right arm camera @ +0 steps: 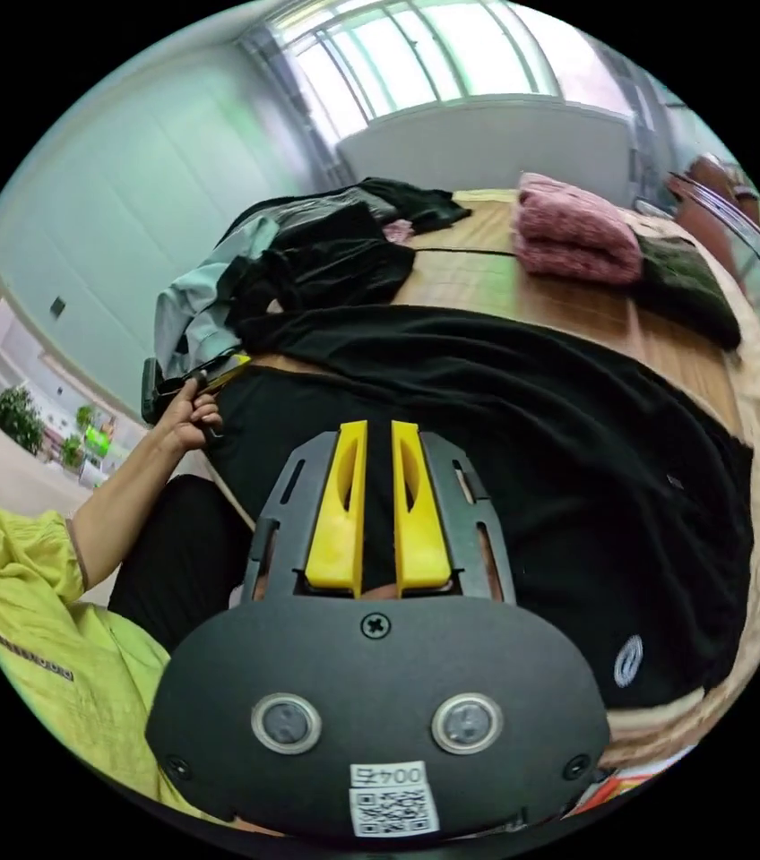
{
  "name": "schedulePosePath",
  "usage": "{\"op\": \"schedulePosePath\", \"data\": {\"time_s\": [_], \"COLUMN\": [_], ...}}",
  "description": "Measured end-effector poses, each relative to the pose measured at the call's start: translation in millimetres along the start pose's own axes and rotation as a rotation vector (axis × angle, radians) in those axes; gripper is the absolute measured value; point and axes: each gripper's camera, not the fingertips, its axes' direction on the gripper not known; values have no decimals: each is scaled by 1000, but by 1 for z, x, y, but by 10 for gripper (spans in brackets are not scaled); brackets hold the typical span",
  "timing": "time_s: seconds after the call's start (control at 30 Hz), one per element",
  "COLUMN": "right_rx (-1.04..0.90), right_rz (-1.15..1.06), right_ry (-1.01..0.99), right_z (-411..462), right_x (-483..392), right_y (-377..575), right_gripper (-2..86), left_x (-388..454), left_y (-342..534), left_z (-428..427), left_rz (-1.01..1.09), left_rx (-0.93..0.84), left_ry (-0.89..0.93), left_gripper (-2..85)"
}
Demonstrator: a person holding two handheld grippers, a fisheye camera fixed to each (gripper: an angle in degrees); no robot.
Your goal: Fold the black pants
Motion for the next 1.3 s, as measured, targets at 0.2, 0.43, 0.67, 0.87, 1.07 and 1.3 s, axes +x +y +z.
{"op": "schedulePosePath", "data": {"time_s": [0.2,0.43,0.67,0.87,1.07,1.3], "right_rx": [-124,-275,-389,-258,-204,-85], "right_rz": [-308,-634,-697,-698,-689,-579], "right_ry": [-8,147,5,15,162,14], "right_z": [177,384,446,420,441,435], "right_x": [-85,-177,-171,-157,-147,-89], "right_y": [-115,-175,-133,-10,107,120], "right_gripper": [111,136,7,-1,26,107], "left_x": [-31,-44,-4,1,23,11], "left_y": [-36,-75,-74,-69,-66,-67], "left_z": [-6,-29,-48,-68,-60,-65], "left_rz": [-39,-63,112,-54,86,49], "left_rx": [-37,96,245,363,343,327], "left_ry": [-61,-105,-379,-500,-494,-469], "left_gripper": [3,5,5,4,6,8]}}
